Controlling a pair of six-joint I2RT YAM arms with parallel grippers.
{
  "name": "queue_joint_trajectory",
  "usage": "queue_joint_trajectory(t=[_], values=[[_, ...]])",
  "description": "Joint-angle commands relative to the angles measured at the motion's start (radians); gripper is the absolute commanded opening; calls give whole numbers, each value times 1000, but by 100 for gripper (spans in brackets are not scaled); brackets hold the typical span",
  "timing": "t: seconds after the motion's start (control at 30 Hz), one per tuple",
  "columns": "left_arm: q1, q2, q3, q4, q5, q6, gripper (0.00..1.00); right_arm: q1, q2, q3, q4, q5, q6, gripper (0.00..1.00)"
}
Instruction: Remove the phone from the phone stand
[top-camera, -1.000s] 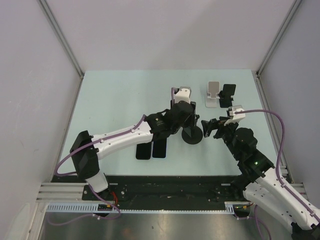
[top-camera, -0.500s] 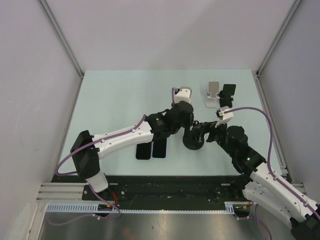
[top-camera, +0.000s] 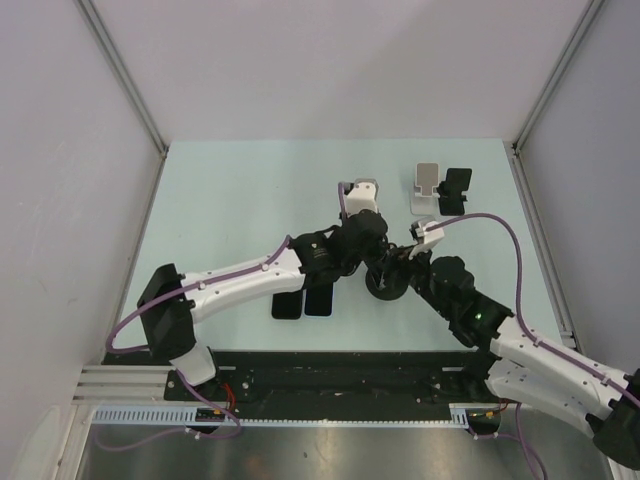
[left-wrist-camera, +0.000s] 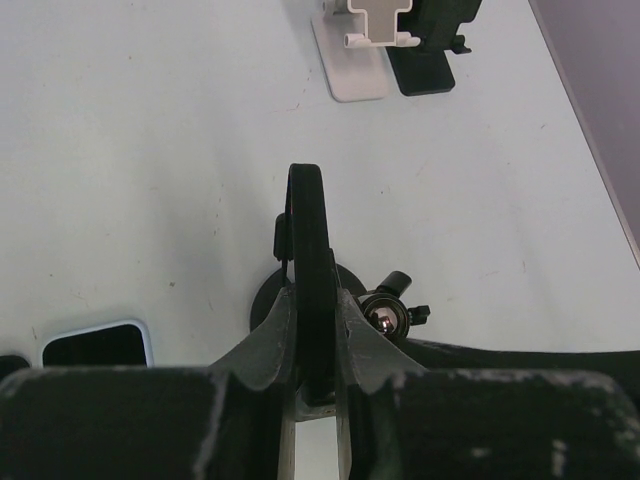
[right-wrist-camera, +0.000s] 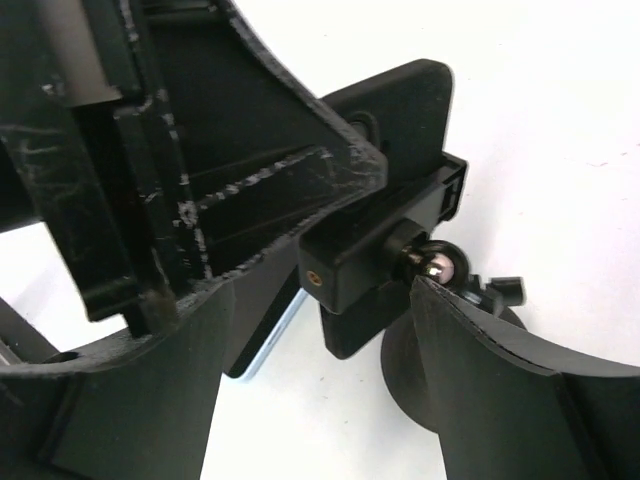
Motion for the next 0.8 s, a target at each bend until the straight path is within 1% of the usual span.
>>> queue_joint_trajectory(t=[0.0,0.03,0.13,0.17,0.33,0.37,0.43,0.47,0.53,0.57,0.67,0.77], values=[[-39,-62,-9,31,6,-121,5,76,43,-2,98,128,-1,74],[-40,-62,-8,29,8,-124,5,89,52,-7,108,161,1,73],[-46,-65,-6,29,11,-137,5,115,90,-12,152,204,-2,66],[-49,-63,-6,29,11,-141,5,119,109,-13,164,212,-4,63],[-55,-72,-9,29,8,-141,5,126,152,-13,204,260,-7,53],[-55,-75,-12,31,6,-139,5,126,156,-12,207,263,-8,48],[-57,-75,-17,29,6,-136,4,126,167,-13,207,277,-8,41],[-55,-77,-17,29,6,-130,4,126,167,-13,204,281,-10,32],[-55,-80,-22,29,0,-118,4,126,163,-13,186,295,-4,22],[-55,-82,-22,29,-6,-113,4,126,158,-13,178,298,-5,13],[-55,-91,-28,31,-40,-84,2,126,135,-12,145,303,-11,0],[-55,-103,-32,31,-72,-65,1,124,108,-18,115,297,-27,0]])
